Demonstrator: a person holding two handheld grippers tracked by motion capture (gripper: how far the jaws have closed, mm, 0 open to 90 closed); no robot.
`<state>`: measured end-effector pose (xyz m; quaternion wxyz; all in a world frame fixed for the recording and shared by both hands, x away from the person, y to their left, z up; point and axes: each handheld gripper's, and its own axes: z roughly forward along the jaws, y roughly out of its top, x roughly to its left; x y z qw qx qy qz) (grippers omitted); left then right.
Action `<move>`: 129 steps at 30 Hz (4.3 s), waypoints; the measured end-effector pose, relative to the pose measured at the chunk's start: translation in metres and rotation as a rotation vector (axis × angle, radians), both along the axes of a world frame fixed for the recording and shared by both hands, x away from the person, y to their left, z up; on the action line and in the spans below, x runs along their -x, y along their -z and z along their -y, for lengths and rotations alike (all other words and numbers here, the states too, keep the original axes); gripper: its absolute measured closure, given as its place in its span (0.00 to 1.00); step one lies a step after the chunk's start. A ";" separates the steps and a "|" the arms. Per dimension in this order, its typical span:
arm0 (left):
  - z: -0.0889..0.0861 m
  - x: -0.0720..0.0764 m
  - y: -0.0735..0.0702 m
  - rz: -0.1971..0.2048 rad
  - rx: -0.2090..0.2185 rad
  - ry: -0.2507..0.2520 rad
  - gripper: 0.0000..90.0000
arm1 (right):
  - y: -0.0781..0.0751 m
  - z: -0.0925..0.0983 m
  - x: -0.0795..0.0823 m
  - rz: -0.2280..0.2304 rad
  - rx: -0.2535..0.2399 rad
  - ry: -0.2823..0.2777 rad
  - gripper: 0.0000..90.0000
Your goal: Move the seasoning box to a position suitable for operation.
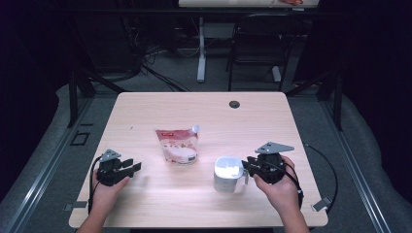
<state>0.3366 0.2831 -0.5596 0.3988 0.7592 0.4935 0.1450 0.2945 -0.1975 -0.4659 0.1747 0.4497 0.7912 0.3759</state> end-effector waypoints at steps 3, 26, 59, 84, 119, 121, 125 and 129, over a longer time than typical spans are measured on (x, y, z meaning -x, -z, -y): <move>0.000 0.000 0.000 0.002 0.001 -0.002 0.61 | 0.002 -0.003 -0.001 -0.007 0.006 -0.009 0.77; -0.001 0.000 0.000 0.003 0.003 -0.007 0.61 | 0.006 0.002 -0.002 -0.029 -0.050 -0.004 0.79; -0.002 0.000 0.000 0.005 0.003 -0.007 0.61 | 0.008 0.002 0.000 -0.035 -0.081 -0.007 0.88; -0.002 0.000 0.000 0.008 0.003 -0.009 0.61 | 0.012 0.007 0.002 -0.041 -0.112 0.003 0.92; -0.002 0.000 0.000 0.010 0.002 -0.012 0.61 | 0.040 0.032 0.000 -0.115 -0.344 0.045 0.88; -0.002 0.000 -0.001 0.011 0.003 -0.012 0.61 | 0.043 0.033 0.000 -0.109 -0.339 0.041 0.87; -0.003 0.001 -0.001 0.009 0.008 -0.015 0.61 | 0.045 0.034 0.002 -0.076 -0.312 0.059 0.85; -0.003 0.001 -0.001 0.010 0.008 -0.014 0.61 | 0.047 0.034 0.006 -0.046 -0.258 0.068 0.85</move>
